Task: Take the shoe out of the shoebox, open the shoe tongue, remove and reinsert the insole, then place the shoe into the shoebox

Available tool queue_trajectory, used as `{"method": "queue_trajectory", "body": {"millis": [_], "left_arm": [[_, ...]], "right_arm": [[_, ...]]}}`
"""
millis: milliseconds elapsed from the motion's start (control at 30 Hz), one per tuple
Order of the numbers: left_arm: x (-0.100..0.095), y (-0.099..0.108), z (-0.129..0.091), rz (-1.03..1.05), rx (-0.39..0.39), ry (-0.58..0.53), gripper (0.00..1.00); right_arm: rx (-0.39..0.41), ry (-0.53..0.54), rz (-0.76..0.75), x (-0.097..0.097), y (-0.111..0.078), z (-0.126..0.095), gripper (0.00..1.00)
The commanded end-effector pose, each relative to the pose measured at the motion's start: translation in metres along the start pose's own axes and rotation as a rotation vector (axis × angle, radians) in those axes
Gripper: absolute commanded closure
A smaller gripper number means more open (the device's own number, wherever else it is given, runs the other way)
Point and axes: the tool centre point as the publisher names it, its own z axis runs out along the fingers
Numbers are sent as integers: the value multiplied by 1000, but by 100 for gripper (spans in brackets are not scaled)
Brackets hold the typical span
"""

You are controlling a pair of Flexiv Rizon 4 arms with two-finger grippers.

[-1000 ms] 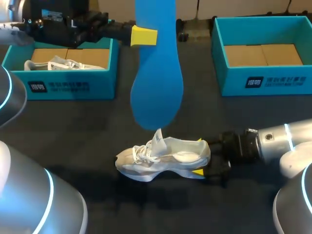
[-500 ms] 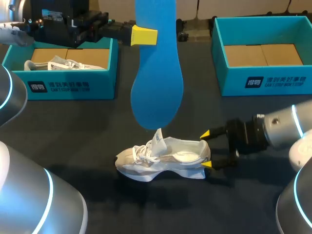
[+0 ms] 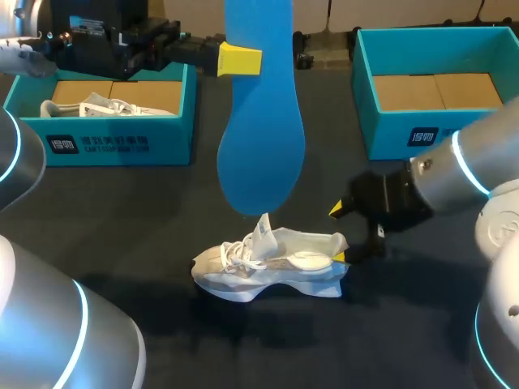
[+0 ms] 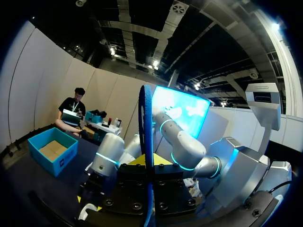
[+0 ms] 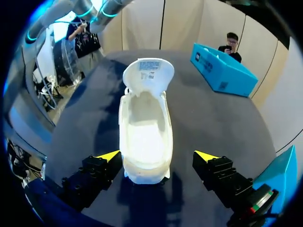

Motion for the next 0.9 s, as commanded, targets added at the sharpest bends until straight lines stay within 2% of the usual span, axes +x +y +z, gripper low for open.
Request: {"method": "queue_trajectory", "body": {"millis": [33, 267, 500, 900], "left_arm": [[-1, -1, 2, 0, -5, 1, 100], [-1, -1, 2, 0, -5, 1, 100], [-1, -1, 2, 0, -5, 1, 100], [-1, -1, 2, 0, -5, 1, 100]], "right_arm": [[374, -30, 10, -2, 3, 1, 0], [501, -26, 48, -5, 7, -1, 0], [568, 4, 101, -1, 8, 4, 0], [584, -14, 142, 6, 21, -6, 0]]}}
